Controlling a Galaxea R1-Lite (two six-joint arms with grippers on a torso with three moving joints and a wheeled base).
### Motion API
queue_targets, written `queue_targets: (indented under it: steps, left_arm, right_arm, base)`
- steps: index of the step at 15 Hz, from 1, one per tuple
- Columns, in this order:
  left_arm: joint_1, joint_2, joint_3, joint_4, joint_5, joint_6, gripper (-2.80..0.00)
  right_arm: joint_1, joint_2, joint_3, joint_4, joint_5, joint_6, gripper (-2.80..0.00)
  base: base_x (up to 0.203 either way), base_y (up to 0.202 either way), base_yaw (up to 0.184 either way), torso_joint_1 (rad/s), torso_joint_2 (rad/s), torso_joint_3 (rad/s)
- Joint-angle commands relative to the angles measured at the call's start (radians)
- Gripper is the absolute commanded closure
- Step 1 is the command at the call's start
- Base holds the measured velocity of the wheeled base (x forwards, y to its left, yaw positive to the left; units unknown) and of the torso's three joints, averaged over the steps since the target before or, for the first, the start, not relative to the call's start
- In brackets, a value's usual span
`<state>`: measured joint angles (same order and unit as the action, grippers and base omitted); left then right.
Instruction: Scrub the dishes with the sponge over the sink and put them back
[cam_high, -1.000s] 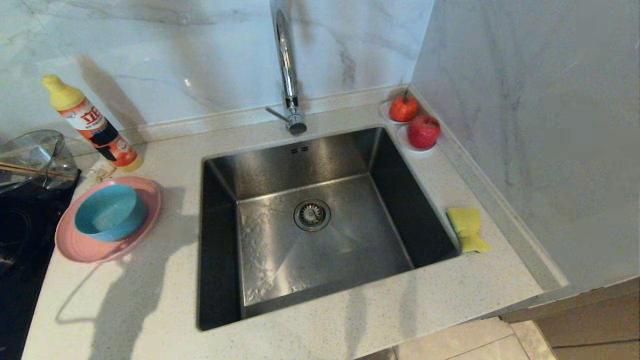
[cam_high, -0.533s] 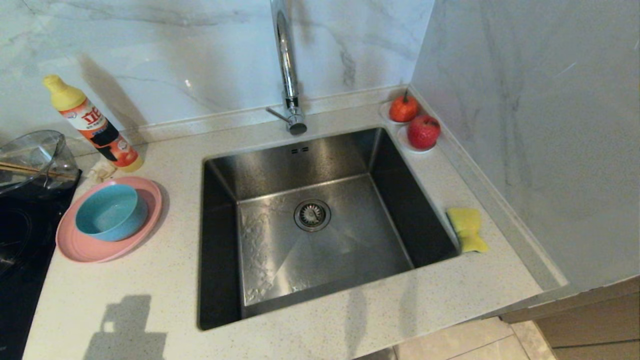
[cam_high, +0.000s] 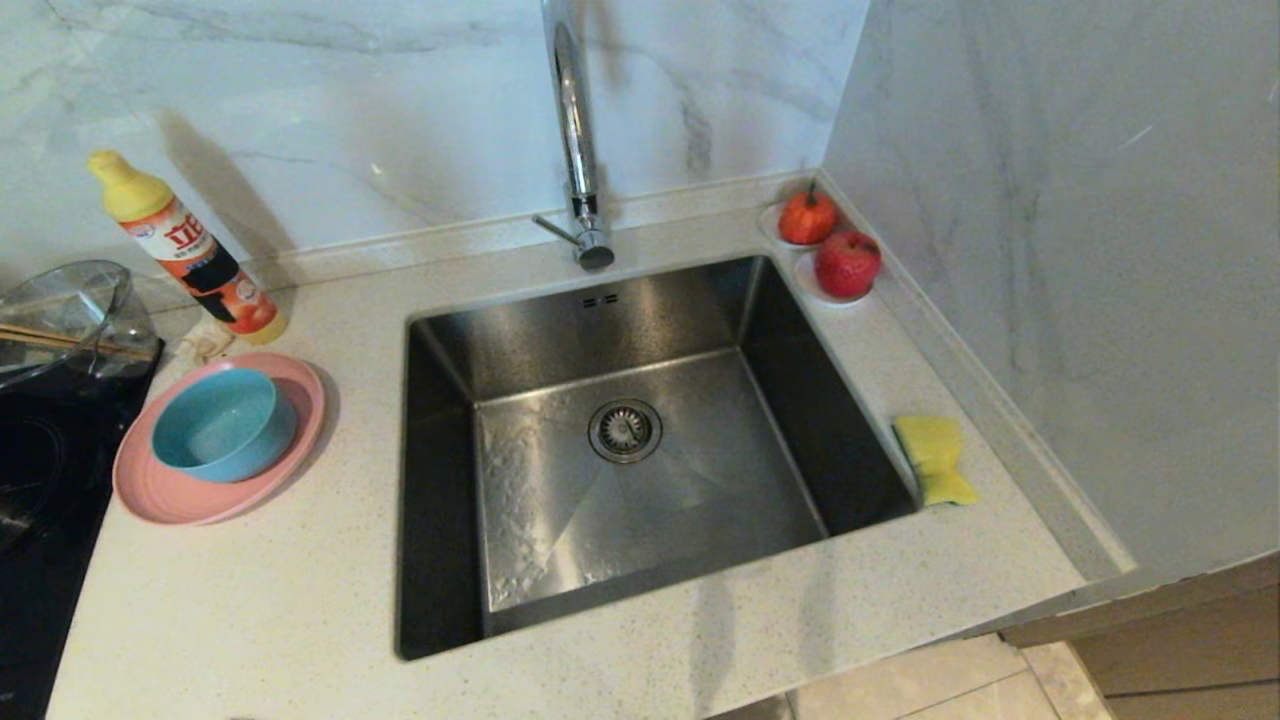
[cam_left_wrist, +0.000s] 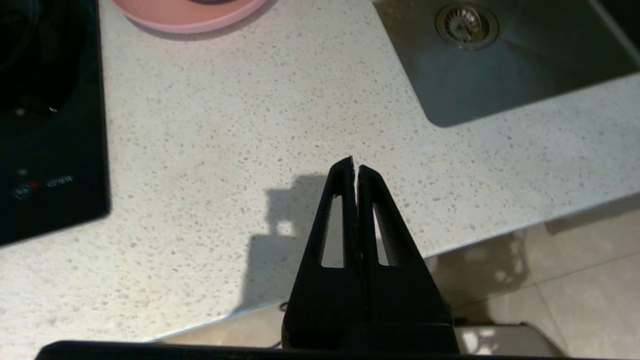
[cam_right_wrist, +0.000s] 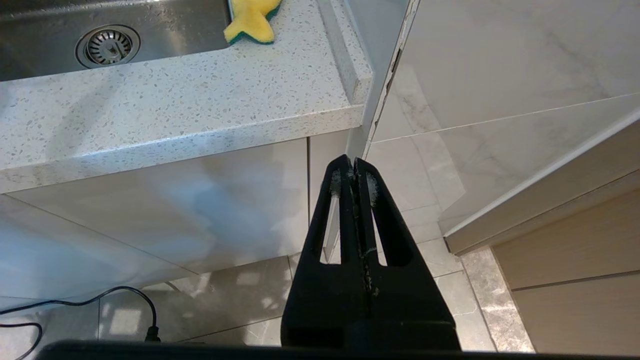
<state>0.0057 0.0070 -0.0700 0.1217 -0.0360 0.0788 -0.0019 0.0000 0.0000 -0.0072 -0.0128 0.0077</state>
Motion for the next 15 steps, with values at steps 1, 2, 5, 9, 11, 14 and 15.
queue_targets:
  steps: [1, 2, 5, 9, 11, 14, 15]
  left_arm:
    - [0.000, -0.007, 0.022, -0.005, -0.001, -0.008, 0.00]
    - [0.000, -0.007, 0.022, -0.005, 0.005, -0.021, 0.00]
    - [0.000, -0.007, 0.022, -0.005, 0.005, -0.024, 0.00]
    - [0.000, -0.007, 0.022, -0.005, 0.007, -0.024, 0.00]
    - [0.000, -0.007, 0.022, -0.005, 0.007, -0.024, 0.00]
    - [0.000, -0.007, 0.022, -0.005, 0.010, -0.027, 0.00]
    - [0.000, -0.007, 0.022, -0.005, 0.010, -0.027, 0.00]
  right_arm:
    - [0.000, 0.002, 0.000, 0.000, -0.001, 0.000, 0.00]
    - [-0.001, 0.000, 0.000, 0.000, 0.000, 0.000, 0.00]
    - [0.000, 0.002, 0.000, 0.001, 0.000, -0.002, 0.00]
    - [0.000, 0.003, 0.000, 0.000, -0.002, 0.008, 0.00]
    - [0.000, 0.002, 0.000, 0.000, -0.003, 0.012, 0.00]
    - [0.000, 0.002, 0.000, 0.000, -0.003, 0.011, 0.00]
    - [0.000, 0.002, 0.000, 0.000, -0.003, 0.011, 0.00]
  base:
    - [0.000, 0.000, 0.000, 0.000, 0.00, 0.000]
    - [0.000, 0.000, 0.000, 0.000, 0.00, 0.000]
    - [0.000, 0.000, 0.000, 0.000, 0.00, 0.000]
    - [0.000, 0.000, 0.000, 0.000, 0.00, 0.000]
    - [0.000, 0.000, 0.000, 0.014, 0.00, 0.002]
    - [0.000, 0.000, 0.000, 0.000, 0.00, 0.000]
    - [0.000, 0.000, 0.000, 0.000, 0.00, 0.000]
